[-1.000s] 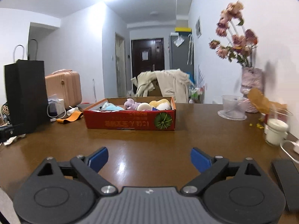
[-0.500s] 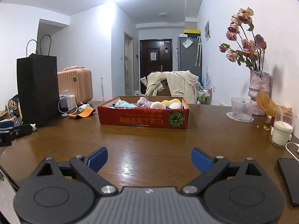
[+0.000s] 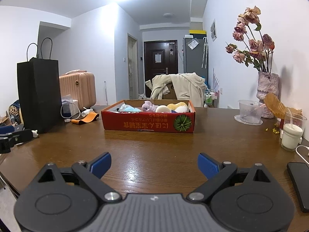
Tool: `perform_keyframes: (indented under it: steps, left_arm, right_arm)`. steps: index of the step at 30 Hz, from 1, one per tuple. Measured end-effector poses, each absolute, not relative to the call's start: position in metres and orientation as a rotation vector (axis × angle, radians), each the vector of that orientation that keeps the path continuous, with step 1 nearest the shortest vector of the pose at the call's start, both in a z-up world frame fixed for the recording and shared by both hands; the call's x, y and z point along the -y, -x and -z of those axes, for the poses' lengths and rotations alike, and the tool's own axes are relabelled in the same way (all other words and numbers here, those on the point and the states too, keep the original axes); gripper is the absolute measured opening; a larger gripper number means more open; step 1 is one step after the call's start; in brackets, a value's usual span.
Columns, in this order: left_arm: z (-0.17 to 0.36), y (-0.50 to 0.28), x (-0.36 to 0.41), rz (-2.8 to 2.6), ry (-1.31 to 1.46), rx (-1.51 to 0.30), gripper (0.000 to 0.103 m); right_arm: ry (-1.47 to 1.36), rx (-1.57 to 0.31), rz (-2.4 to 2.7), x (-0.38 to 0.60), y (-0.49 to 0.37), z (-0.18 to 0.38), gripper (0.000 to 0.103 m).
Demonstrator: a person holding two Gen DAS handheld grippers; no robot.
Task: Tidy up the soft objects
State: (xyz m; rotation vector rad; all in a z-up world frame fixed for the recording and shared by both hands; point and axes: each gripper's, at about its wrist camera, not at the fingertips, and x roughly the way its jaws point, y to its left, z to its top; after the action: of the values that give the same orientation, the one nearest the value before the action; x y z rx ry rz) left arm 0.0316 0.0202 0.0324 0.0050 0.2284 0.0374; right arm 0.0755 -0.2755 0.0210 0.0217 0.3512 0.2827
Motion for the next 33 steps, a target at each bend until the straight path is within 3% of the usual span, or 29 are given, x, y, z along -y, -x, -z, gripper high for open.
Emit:
perform_keyframes:
  steps: [33]
  left_arm:
    - [-0.0335, -0.0293, -0.0199, -0.024, -0.012, -0.224, 0.103]
  right_arm:
    - [-0.028, -0.367, -0.279, 0.2755, -0.0771, -0.0182, 0.096]
